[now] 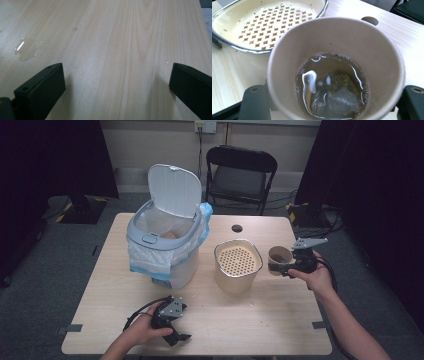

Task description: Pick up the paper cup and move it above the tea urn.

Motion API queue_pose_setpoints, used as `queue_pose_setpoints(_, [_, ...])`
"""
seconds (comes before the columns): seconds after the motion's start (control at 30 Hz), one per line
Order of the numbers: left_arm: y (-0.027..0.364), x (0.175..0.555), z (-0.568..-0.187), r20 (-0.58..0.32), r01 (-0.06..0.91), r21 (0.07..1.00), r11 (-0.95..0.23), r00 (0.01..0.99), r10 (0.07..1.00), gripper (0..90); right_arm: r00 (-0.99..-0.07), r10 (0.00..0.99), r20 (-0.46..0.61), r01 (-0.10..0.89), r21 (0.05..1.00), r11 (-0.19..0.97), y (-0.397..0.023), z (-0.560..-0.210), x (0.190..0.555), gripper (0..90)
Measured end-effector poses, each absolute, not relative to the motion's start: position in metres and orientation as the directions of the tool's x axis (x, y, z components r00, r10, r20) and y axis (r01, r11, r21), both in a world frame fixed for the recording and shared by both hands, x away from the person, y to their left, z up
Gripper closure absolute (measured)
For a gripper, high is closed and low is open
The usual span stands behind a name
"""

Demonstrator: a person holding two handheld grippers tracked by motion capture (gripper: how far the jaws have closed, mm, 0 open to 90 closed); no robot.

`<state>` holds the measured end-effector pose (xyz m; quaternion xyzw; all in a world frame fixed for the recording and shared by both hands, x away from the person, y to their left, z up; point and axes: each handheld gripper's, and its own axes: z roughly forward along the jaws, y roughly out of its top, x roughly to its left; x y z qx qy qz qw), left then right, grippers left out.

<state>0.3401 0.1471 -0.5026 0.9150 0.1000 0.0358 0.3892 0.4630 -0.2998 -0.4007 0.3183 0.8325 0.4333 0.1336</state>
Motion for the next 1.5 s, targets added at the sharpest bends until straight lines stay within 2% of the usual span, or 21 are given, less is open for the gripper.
queue_pose_setpoints(0.67, [0.147,0.34,-0.502,-0.01,0.154,0.715,-0.682,0.978,0.211,0.0,-0.738,0.672,0.054,0.436,0.798,0.415,-0.291,-0.391,0.501,27.7])
queue_pose_setpoints(1.5, [0.147,0.34,-0.503,-0.011,0.153,0.722,-0.675,0.978,0.21,0.0,-0.752,0.659,0.008,0.381,0.821,0.425,-0.269,-0.373,0.54,27.8])
